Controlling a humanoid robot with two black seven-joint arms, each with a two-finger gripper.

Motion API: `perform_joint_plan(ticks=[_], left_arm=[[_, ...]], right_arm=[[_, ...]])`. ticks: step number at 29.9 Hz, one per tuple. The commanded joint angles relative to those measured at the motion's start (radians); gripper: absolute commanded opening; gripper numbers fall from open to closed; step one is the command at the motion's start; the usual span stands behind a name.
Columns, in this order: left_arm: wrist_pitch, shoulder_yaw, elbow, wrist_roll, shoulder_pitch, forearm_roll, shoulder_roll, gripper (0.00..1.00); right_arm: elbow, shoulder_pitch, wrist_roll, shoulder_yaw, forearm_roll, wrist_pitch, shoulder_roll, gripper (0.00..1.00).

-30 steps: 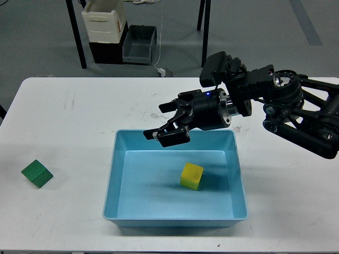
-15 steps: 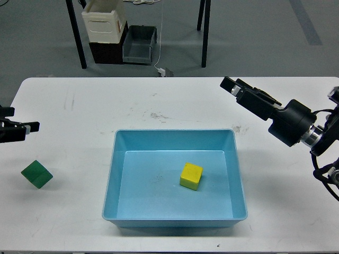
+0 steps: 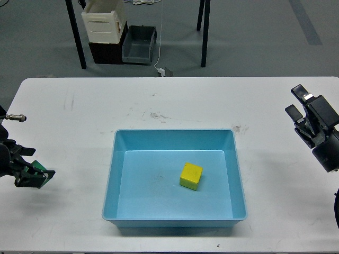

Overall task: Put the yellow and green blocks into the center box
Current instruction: 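Lower the left gripper onto the green cube and close on it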

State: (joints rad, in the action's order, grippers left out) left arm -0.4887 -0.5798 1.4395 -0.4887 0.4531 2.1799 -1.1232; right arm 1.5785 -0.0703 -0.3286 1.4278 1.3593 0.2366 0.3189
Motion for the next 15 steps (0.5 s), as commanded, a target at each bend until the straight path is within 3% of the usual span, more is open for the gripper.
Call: perform_joint_plan(ticks=[1, 15], left_arm=[[0.0, 0.027, -0.066, 0.0, 0.019, 0.002, 0.045, 1.0], [0.0, 0.064, -0.179, 0.0, 0.027, 0.002, 0.112, 1.0]], right_arm=[[0.0, -0.014, -0.001, 0.0, 0.0, -0.022, 0.0, 0.99], [0.002, -0.04, -0.003, 0.0, 0.0, -0.031, -0.001, 1.0]])
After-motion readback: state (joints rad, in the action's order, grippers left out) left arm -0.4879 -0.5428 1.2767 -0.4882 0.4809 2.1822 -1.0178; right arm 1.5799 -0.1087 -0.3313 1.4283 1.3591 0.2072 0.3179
